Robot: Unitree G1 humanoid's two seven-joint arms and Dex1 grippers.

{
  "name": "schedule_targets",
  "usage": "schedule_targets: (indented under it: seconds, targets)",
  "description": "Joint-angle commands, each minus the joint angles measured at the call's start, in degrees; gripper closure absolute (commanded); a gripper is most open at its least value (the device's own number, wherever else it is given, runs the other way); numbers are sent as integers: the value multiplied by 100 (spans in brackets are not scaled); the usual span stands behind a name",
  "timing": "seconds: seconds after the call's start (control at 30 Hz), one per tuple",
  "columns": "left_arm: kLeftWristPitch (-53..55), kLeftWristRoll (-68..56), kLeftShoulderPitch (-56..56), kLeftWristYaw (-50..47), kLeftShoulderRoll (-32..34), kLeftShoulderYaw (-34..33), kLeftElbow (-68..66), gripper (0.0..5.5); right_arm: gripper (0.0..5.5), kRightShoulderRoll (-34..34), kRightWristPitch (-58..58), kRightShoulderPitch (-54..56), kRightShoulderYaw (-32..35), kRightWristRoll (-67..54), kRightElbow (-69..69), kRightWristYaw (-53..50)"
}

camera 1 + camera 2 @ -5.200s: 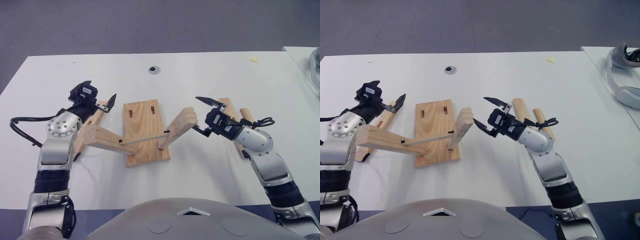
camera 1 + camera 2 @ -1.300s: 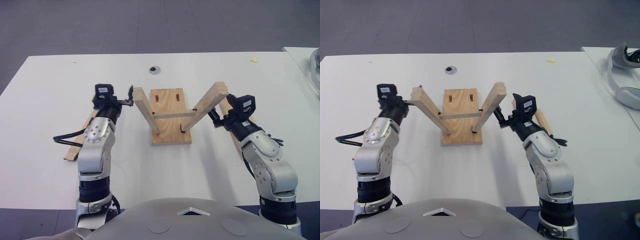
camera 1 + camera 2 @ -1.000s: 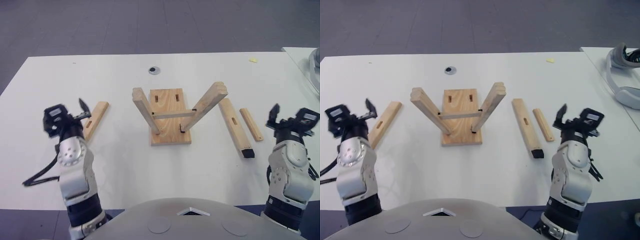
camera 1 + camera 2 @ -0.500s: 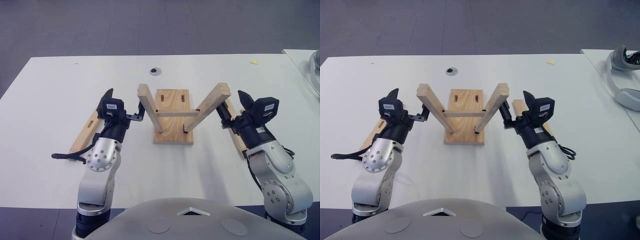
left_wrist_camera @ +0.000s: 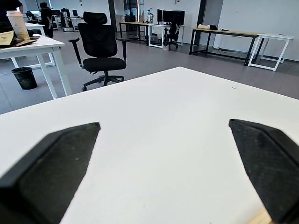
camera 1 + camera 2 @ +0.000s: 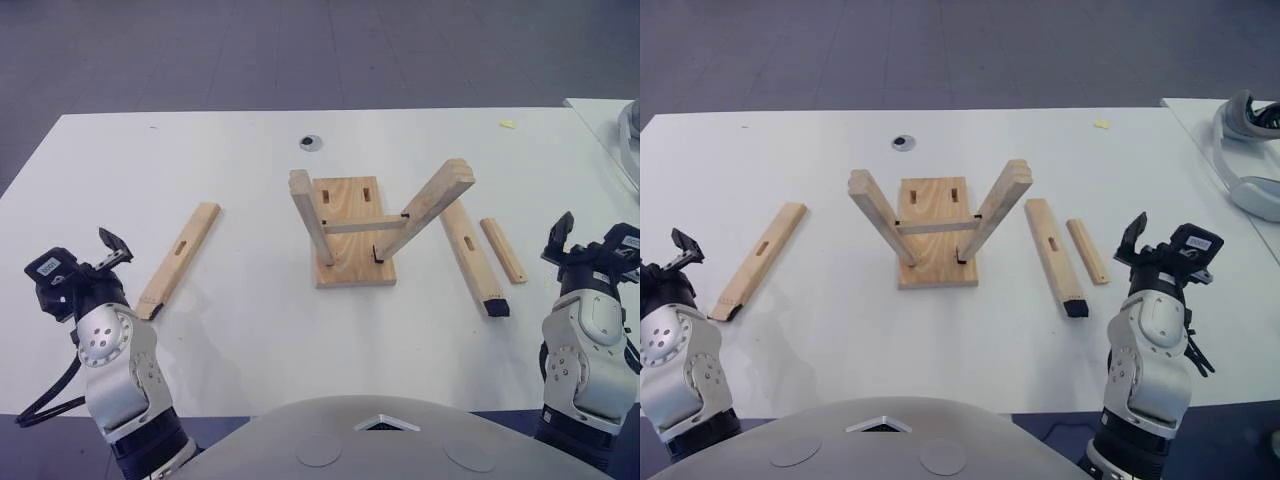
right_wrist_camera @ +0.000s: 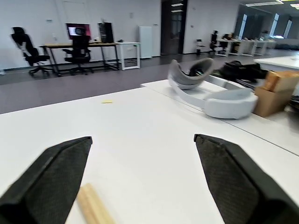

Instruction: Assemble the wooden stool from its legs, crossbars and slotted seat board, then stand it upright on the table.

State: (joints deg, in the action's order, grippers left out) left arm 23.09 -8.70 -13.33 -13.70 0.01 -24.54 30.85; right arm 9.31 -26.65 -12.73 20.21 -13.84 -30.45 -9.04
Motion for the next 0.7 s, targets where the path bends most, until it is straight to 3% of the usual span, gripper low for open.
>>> schedule_targets:
  seconds: [0.03, 0.07, 0.1, 0.17, 0.4, 0.7]
  targets:
    - [281, -44, 398, 1577, 120, 3296, 450, 39, 138, 541, -174, -158, -2162, -772, -924, 2114]
    - [415, -158, 671, 2489, 470, 4474, 528, 39, 138, 614, -296, -176, -2591, -988, -1136, 2466]
    - [483, -281, 858, 3003, 589, 5015, 474, 39, 138, 641, -361, -180, -2916, -1086, -1262, 2665]
    - [461, -403, 970, 3448, 684, 5211, 328, 39, 138, 603, -382, -184, -3181, -1049, -1295, 2702]
    - [118, -211, 845, 3245, 754, 4971, 68, 39, 138, 633, -458, 68, -2843, -1062, -1209, 2406]
    - [-323, -381, 1080, 2996, 936, 3250, -535, 39, 138, 679, -103, 171, -2434, -918, -663, 2581]
